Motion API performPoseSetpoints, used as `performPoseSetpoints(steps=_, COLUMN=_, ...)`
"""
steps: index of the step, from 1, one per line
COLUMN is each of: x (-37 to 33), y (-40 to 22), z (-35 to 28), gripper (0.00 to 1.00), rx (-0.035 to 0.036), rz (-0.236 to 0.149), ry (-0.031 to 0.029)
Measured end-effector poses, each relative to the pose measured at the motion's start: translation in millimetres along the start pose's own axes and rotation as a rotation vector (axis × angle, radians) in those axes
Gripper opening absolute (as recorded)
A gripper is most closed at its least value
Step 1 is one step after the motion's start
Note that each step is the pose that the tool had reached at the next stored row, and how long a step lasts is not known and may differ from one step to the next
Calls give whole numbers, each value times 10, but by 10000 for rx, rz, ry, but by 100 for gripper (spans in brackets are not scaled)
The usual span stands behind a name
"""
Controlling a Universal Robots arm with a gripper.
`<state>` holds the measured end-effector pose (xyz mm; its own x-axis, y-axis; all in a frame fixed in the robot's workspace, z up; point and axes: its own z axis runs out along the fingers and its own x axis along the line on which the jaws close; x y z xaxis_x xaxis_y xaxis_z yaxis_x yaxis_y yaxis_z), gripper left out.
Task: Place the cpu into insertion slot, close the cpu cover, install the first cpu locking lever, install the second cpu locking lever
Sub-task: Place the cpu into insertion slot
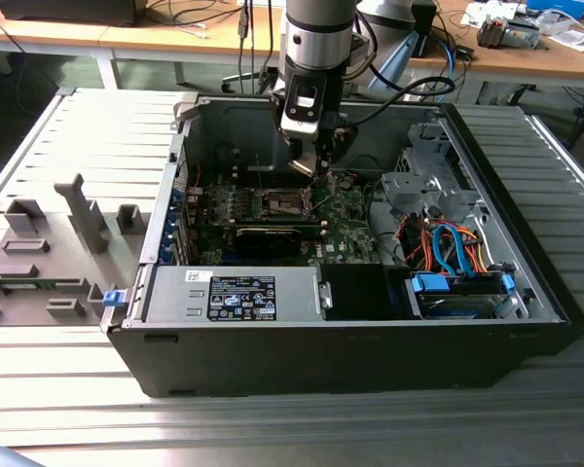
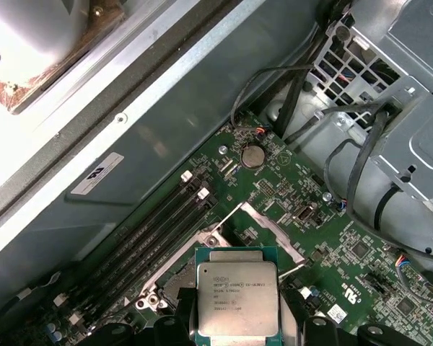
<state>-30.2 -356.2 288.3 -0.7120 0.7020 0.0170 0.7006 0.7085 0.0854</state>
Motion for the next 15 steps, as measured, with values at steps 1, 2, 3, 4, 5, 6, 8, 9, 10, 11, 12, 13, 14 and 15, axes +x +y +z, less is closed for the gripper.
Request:
performPoseSetpoints(steps=1, x=0, y=0, z=0, gripper=54, rx=0, rz=16, ry=-3)
performPoseSetpoints(steps=2, x=0, y=0, z=0, gripper=54, rx=1, rz=27, ry=-4)
performPoseSetpoints(steps=3, x=0, y=0, z=0, gripper=54, rx=2, rz=49, ry=-7)
performPoseSetpoints(steps=4, x=0, y=0, z=0, gripper=54, rx=2, rz=65, ry=-9)
performPoseSetpoints(steps=5, x=0, y=0, z=0, gripper=54, rx=3, rz=76, ry=-10)
performPoseSetpoints(steps=6, x=0, y=0, z=0, gripper=54, rx=3, rz=89, ry=-12)
performPoseSetpoints(steps=8, x=0, y=0, z=0, gripper=54, rx=4, rz=113, ry=-16)
performPoseSetpoints(steps=9, x=0, y=0, z=0, gripper=54, rx=5, rz=128, ry=-18)
performPoseSetpoints(steps=10, x=0, y=0, z=0, gripper=54, rx=4, rz=140, ry=-19)
performPoseSetpoints(steps=11, x=0, y=0, z=0, gripper=54, rx=6, rz=156, ry=-21)
performPoseSetpoints(steps=12, x=0, y=0, z=0, gripper=54, rx=6, rz=166, ry=-23)
performPoseSetpoints(steps=13, x=0, y=0, z=0, gripper=54, rx=6, rz=179, ry=-24)
performPoseSetpoints(steps=14, x=0, y=0, z=0, gripper=54, rx=6, rz=191, ry=-26)
performPoseSetpoints(steps=15, x=0, y=0, z=0, gripper=54, rx=7, rz=210, ry=-28)
